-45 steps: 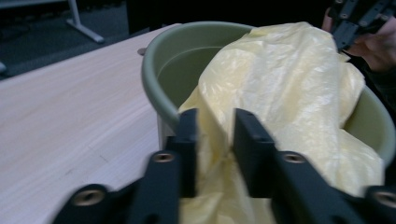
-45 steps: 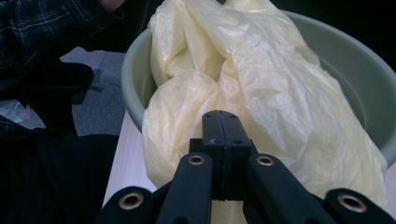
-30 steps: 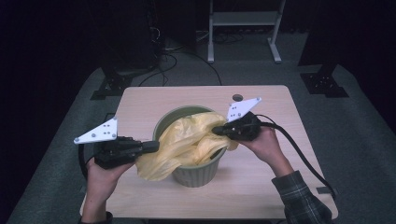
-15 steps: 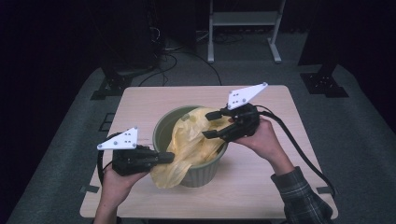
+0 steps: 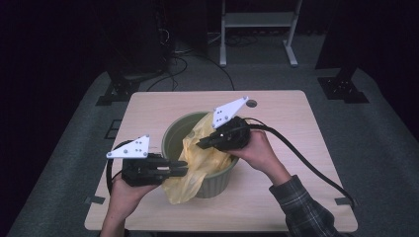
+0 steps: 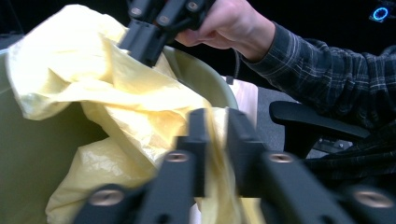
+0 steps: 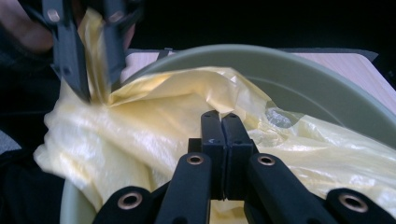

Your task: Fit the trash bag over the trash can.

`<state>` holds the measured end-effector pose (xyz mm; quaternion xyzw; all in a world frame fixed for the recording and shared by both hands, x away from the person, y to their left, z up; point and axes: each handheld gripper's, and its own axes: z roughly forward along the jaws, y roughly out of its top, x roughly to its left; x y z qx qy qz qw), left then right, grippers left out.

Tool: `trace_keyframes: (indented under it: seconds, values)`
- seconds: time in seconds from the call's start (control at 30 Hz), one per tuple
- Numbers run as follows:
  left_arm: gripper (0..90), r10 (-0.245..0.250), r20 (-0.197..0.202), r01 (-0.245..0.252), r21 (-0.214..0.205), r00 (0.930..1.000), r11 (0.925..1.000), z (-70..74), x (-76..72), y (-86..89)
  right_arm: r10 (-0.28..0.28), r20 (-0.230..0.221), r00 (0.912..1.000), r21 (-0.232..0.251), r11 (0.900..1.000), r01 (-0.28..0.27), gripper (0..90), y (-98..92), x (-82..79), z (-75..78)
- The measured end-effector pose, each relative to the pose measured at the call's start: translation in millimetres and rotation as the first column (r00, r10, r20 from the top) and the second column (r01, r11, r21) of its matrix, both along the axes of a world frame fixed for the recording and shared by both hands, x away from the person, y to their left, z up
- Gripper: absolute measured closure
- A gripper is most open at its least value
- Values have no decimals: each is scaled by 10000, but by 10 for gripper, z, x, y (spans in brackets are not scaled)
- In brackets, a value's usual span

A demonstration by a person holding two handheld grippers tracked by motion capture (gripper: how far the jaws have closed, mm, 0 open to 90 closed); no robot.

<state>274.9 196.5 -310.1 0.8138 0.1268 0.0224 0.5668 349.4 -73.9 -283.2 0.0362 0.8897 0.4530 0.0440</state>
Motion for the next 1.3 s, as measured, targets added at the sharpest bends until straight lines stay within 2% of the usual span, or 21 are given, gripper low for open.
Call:
trace_keyframes:
  seconds: [0.03,0.07,0.13,0.23,0.3,0.37,0.47,0.53,0.63,0.77,0.83,0.87,0.9,0.93,1.0,1.07,1.17,1.3]
  values:
    - [688,149,58,-149,6,9999,9999,21,-1,25,-6,-2,10000,-10,10000,6,896,-27,-12,-5]
    - [617,202,30,-202,39,9998,9998,46,6,53,93,7,10000,64,9999,-93,896,-104,-25,-17]
    - [595,331,57,-332,141,9994,9993,110,19,102,80,27,10000,144,9999,-80,896,-145,-33,-21]
    - [535,478,105,-478,13,9988,9989,222,54,167,277,137,9995,306,9991,-281,897,-277,-65,-42]
    - [533,692,167,-693,28,9975,9976,291,99,187,280,63,9996,309,9991,-282,897,-291,-74,-48]
    - [521,860,90,-860,61,9963,9963,341,185,177,369,191,9991,344,9987,-375,897,-323,-82,-62]
    - [484,855,-183,-852,173,9962,9962,374,339,115,483,230,9986,402,9980,-492,897,-330,-97,-53]
    - [460,863,-584,-854,186,9946,9962,361,478,69,573,325,9978,431,9973,-587,897,-333,-113,-47]
    - [442,797,-1138,-766,310,9903,9966,285,623,-16,638,410,9971,431,9969,-656,897,-340,-129,-41]
    - [426,451,-1687,-378,460,9846,9982,174,708,-142,698,524,9962,523,9960,-725,897,-348,-137,-29]
    - [568,222,-1694,-81,835,9853,9965,140,702,-197,678,546,9962,525,9961,-707,897,-353,-144,-24]
    - [771,131,-1693,60,1118,9855,9937,129,699,-216,708,616,9956,542,9958,-742,897,-362,-150,-17]
    - [771,76,-1607,138,1312,9870,9913,124,691,-226,708,616,9956,542,9958,-742,897,-362,-150,-17]
    - [871,114,-1371,90,1467,9905,9891,125,674,-221,702,619,9956,553,9958,-737,897,-366,-156,-13]
    - [897,528,-1105,-348,1588,9925,9867,148,645,-172,689,688,9952,521,9960,-726,897,-384,-175,-1]
    - [898,912,-889,-773,1487,9919,9859,183,623,-72,670,764,9948,426,9966,-704,897,-408,-191,6]
    - [899,1537,-582,-1443,1411,9864,9794,225,593,124,516,790,9955,347,9979,-545,897,-483,-204,-5]
    - [898,2213,-434,-2155,1103,9742,9703,252,551,400,197,786,9967,258,9994,-218,897,-653,-196,-46]
